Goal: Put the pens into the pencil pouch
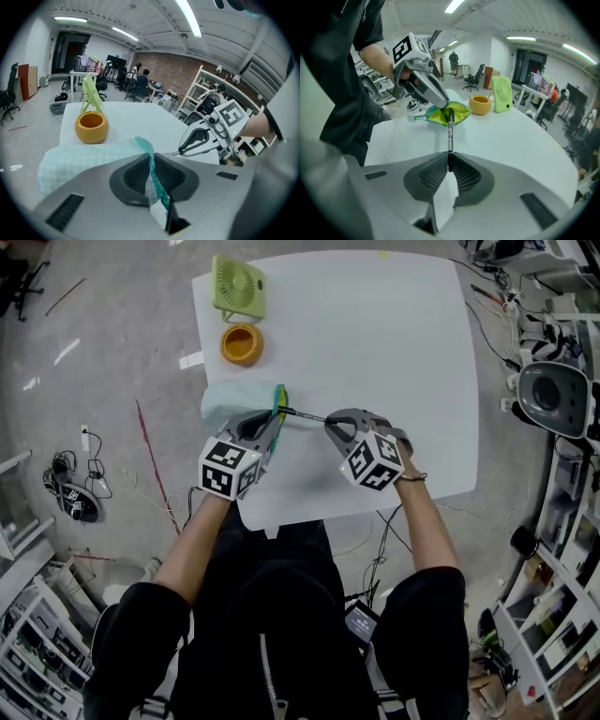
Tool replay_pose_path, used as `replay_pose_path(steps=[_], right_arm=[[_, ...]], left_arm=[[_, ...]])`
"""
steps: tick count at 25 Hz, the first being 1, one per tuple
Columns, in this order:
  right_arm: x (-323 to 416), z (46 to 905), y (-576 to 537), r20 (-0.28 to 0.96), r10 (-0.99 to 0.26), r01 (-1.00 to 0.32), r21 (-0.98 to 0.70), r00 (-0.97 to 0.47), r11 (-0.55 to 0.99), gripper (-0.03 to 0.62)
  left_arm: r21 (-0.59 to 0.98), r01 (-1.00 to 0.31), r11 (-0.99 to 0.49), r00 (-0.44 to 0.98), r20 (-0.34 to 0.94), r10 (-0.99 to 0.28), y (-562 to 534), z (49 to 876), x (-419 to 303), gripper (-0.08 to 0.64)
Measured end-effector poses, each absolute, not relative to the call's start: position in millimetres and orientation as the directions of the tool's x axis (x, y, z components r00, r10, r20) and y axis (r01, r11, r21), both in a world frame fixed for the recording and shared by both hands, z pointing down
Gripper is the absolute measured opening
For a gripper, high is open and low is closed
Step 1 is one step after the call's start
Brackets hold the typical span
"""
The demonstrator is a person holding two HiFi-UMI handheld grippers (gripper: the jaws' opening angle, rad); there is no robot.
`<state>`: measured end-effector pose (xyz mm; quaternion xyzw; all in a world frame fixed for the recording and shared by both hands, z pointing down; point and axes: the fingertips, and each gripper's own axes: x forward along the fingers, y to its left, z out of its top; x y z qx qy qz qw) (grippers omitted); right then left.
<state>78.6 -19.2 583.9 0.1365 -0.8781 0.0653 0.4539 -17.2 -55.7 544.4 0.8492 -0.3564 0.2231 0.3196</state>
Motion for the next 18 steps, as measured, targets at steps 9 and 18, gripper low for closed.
replay_pose_path(steps=[9, 18], right_arm=[[34, 583, -24, 0.786, -0.153, -0.275, -0.022, -0.599, 0.961, 0.046], [2, 582, -33, 0.738, -0.151, -0.317, -0.09, -0.658, 0.944, 0.048]], left_arm=[[0.397, -0.737, -0.548, 0.66, 0.601, -0.452, -52, 545, -16, 0.052], [0.411, -0.727, -0.549, 0.67, 0.599, -0.439, -50, 548, -15, 0.052]])
